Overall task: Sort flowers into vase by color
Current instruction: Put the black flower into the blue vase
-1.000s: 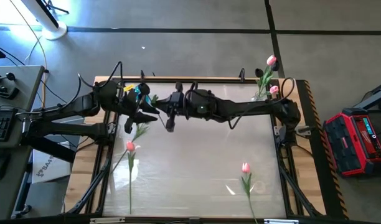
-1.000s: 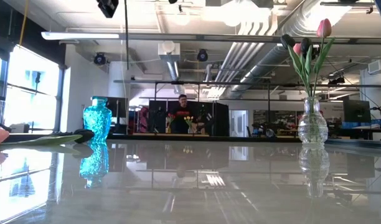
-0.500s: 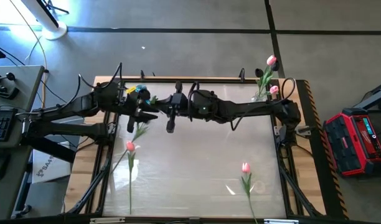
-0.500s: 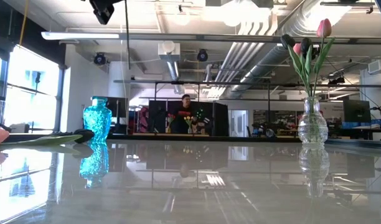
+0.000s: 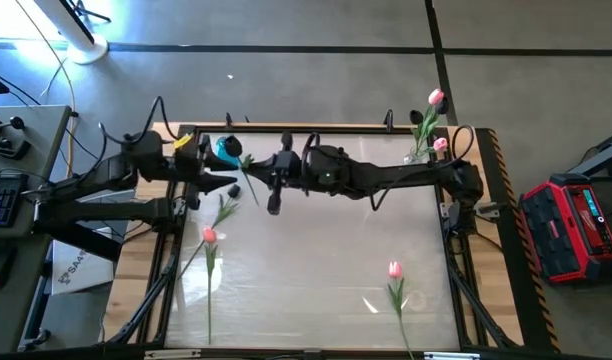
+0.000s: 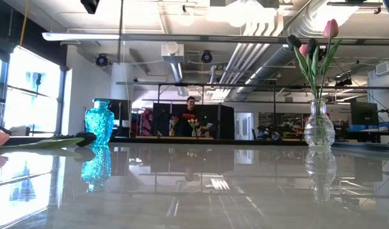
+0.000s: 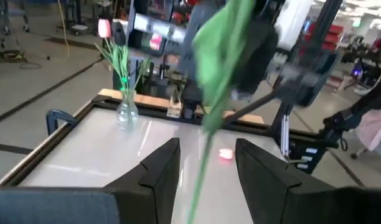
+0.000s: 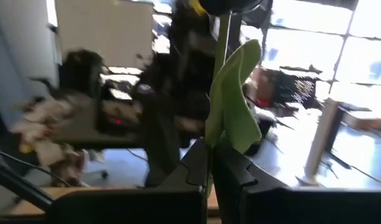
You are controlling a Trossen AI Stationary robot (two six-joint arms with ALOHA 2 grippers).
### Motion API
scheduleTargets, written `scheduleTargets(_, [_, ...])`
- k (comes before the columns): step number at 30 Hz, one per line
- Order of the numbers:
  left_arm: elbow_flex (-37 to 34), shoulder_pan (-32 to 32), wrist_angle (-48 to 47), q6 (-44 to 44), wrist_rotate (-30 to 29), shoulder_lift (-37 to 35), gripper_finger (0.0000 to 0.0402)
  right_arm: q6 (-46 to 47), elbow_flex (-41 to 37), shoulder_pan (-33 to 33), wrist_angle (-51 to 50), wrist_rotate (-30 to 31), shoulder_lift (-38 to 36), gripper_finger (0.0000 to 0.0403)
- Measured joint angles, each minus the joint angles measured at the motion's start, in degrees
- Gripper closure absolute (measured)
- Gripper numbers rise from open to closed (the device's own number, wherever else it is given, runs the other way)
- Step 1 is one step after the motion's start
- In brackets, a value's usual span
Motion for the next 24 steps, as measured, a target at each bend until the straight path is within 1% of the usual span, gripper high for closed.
scheduleTargets(3, [0.0,0.0,0.31,0.14,0.54,1.2,0.0256,1.57,0.02,-0.07,1.27,-2.95,-0.07,0.0402])
scheduleTargets(6, [-0.02,-0.11,3.02,0.18,4.65,3.02,0.0256,3.26,0.02,-0.36,0.97,-4.2,-0.04,0.0402])
scheduleTargets(9, [-0.02,-0.15,6.48,0.18,8.37,4.42,0.0256,3.3,0.02,-0.42,1.18,-4.27,-0.04,0.0402])
scheduleTargets(12, [-0.02,-0.15,7.76,0.21,9.0,5.56,0.0256,3.3,0.02,-0.44,1.11,-4.29,-0.04,0.0402])
scheduleTargets(15, [-0.02,-0.11,9.02,1.08,11.26,5.86,0.0256,3.48,0.02,-0.43,0.93,-4.31,-0.04,0.0402])
scheduleTargets(17, [-0.02,-0.13,9.06,1.17,11.25,5.87,0.0259,3.48,0.02,-0.42,0.88,-4.31,-0.04,0.0402])
scheduleTargets(20, [-0.02,0.03,9.11,1.51,10.87,5.89,0.0281,3.79,0.02,-0.42,0.8,-4.31,-0.04,0.0402])
scheduleTargets(24, [-0.02,0.04,9.18,3.49,10.59,5.89,0.0338,4.78,0.02,-0.42,0.8,-4.36,-0.04,0.0402])
